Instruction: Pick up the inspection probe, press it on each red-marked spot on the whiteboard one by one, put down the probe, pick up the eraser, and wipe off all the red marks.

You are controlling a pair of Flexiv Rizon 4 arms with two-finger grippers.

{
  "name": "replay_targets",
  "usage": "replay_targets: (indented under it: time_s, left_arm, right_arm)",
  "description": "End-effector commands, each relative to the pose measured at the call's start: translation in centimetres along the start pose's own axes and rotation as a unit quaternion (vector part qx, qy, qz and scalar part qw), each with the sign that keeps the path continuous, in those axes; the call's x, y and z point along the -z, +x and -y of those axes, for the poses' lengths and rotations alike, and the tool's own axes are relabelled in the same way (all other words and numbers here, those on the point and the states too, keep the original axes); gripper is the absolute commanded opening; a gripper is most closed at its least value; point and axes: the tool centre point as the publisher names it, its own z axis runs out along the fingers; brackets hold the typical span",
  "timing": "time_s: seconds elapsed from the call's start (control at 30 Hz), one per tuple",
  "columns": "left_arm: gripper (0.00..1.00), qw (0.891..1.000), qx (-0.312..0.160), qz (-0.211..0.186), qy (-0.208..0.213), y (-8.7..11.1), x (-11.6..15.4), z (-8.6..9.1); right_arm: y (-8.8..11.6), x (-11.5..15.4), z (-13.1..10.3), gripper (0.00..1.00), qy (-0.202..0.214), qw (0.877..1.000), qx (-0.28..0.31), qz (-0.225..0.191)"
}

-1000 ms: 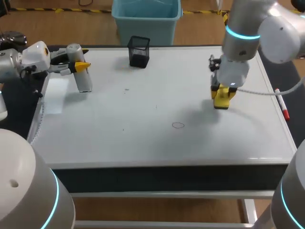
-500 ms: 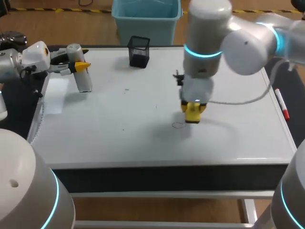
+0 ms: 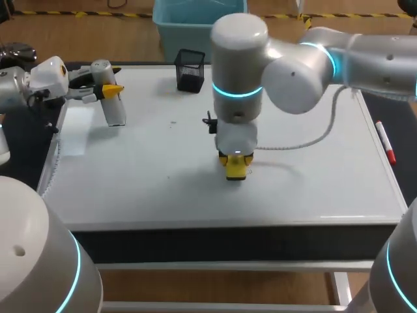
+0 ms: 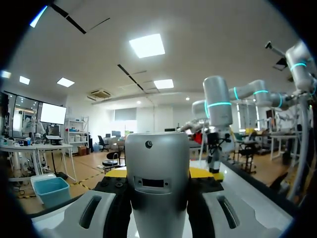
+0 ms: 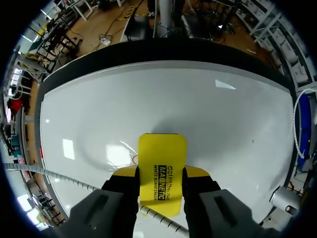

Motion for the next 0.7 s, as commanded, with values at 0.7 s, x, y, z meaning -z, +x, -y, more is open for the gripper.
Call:
replay_targets:
  time_s: [0.7]
  left_arm:
    - [0.0,1.0,0.0,0.0,0.0,0.0,0.0,0.1]
  right_arm:
    - [0.5,-1.2,-0.5,0.0,0.004,1.0,-0.002,-0.03]
